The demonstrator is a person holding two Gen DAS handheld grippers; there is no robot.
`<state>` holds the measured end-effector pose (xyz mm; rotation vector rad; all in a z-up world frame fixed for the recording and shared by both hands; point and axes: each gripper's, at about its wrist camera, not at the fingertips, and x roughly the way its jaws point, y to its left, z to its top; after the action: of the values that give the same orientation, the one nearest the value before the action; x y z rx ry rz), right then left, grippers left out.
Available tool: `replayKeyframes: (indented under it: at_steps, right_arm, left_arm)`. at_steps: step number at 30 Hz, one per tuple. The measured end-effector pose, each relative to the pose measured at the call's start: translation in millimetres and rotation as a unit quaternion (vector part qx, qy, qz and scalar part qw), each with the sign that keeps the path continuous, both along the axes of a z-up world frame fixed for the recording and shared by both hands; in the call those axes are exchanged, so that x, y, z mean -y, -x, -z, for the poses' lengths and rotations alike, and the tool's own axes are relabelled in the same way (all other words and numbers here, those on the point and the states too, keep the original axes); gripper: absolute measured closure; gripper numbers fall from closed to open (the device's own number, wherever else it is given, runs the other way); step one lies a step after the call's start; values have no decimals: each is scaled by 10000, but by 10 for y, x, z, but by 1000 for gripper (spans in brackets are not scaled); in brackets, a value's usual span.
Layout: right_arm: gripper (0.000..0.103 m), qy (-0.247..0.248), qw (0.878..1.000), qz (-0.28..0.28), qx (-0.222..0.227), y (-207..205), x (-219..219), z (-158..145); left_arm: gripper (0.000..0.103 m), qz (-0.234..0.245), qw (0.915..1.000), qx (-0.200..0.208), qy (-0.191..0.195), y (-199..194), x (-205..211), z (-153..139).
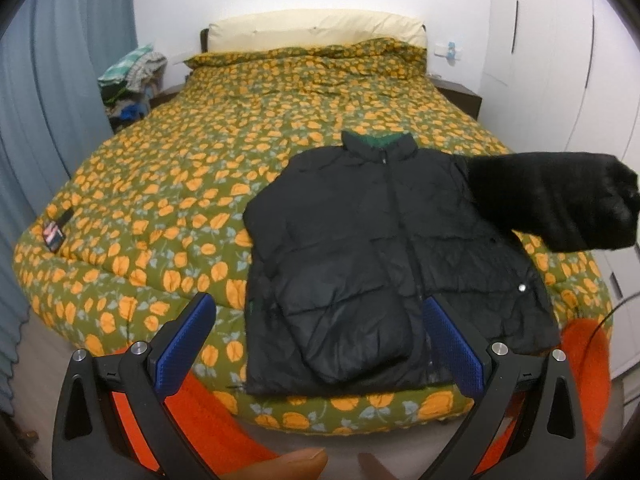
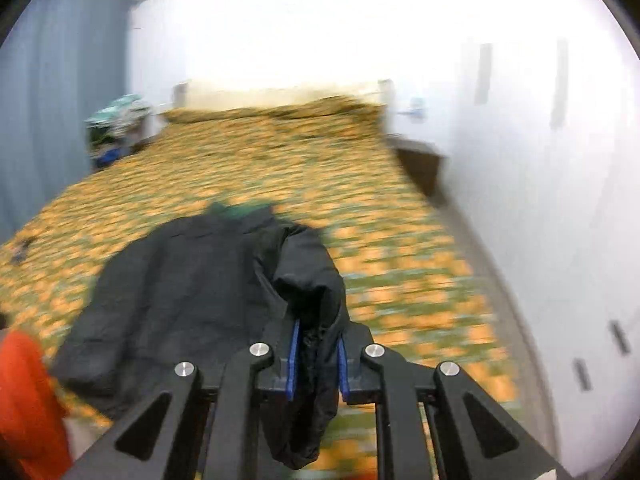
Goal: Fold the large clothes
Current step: 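Grasp a jacket sleeve with the right tool and pull it outward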
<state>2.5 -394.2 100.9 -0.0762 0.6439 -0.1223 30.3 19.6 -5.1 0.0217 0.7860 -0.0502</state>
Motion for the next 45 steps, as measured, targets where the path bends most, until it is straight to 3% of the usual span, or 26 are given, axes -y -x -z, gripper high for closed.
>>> replayKeyframes:
  at_steps: [4,7,13,18,23,26,29,31,33,36,39,45]
  right_arm:
    - [88,170,9956,914,-112,-93,823,115]
    - [88,284,9879,1472,-400,-200,1372,439]
    - [88,-236,9688,2230,-1056,-278,2213,1216]
    - [88,-370,9514,2650,-1527,-229,2512,1795]
    - [88,-454,9441,2768,-1730,-161,2656,2040]
    - [86,-456,9426,2816,-1735,-163,2672,2118]
    - [76,-596,9369,2962,-1760,-170,2702,2147]
    - [51,-635,9330,3091,-1728,-164,2730,2146]
    - [36,-677,9293,3251,-1618,-71,2756,2073]
    - [34,-816,9293,3346,-1335,85,2710,1855]
    - [34,-864,9358,3247,-1068,217,2542,1589]
    - [34,-923,9588,2626,-573,357,1993,1027]
  left_arm:
    - [0,-35,10000,14,-73,-55,0,-21]
    - [0,-101,9998,36,-173,-80,-32,-45]
    - [0,-318,9988,142,-343,-127,-138,-118]
    - [0,-354,9979,125,-530,-235,-207,-90]
    - [0,-325,9973,74,-654,-342,-262,19]
    - [0,29,9983,-46,-578,-397,-274,112]
    - [0,689,9958,-192,-570,-431,-203,221]
    - [0,1287,9890,-278,-680,-415,-84,317]
    - [0,1847,9787,-427,-783,-385,65,438]
    - [0,2733,9529,-689,-1117,-366,342,760]
    - [0,3122,9350,-927,-1400,-483,557,1104]
    - [1,3326,9196,-1529,-1427,-821,700,1697]
